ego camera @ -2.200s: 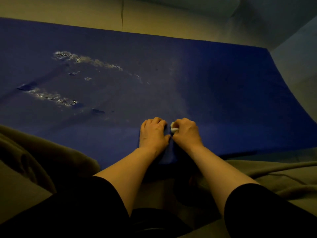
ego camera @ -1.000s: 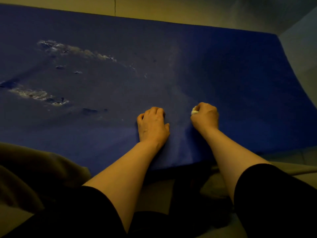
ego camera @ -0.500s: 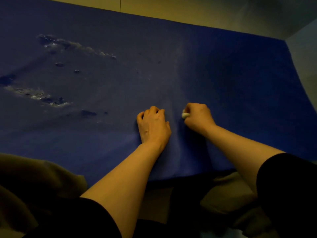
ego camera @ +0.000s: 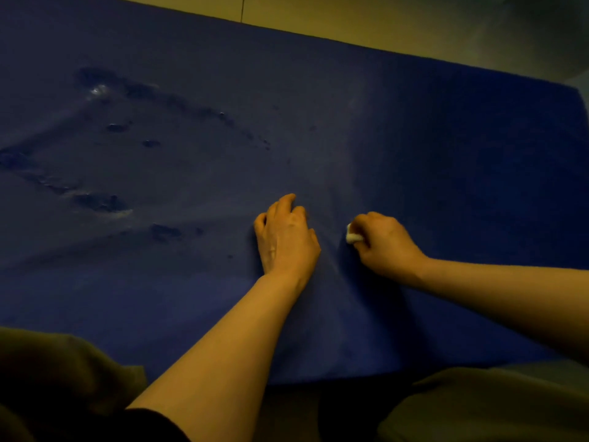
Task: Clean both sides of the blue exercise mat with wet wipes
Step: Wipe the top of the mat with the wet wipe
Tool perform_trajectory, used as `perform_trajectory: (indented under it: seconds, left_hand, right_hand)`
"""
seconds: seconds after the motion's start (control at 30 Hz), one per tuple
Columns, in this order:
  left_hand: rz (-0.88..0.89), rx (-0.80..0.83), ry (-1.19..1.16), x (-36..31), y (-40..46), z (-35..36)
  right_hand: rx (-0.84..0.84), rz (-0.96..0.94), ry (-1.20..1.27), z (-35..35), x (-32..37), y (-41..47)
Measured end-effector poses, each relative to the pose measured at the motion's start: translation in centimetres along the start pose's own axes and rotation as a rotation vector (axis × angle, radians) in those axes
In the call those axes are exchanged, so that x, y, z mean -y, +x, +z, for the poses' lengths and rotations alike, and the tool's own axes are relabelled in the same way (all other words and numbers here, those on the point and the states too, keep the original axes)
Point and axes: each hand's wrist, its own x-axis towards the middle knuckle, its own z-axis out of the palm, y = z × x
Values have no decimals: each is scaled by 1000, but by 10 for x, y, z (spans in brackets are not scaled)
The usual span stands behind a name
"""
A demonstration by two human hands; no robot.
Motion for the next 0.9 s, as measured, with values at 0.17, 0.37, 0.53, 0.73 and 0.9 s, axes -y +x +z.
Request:
perform_trajectory:
  seconds: [0.17,0.37,0.53,0.73,0.9]
  left_hand:
    - [9,-10,-81,4,13,2]
    - [13,-90,-74,3,21,9]
    - [40,-105,-73,8,29,10]
    - [77,-148,13,10,34,17]
    - [43,-141,51,6,39,17]
  right_hand:
    - [232,-220,-78,-33,-13,7]
    - [327,-412,-20,-41,-10,10]
    - [44,-201,120,-8,-30,43]
    - [-217,2,152,-4,-36,50]
    - [134,-372,200,5,8,28]
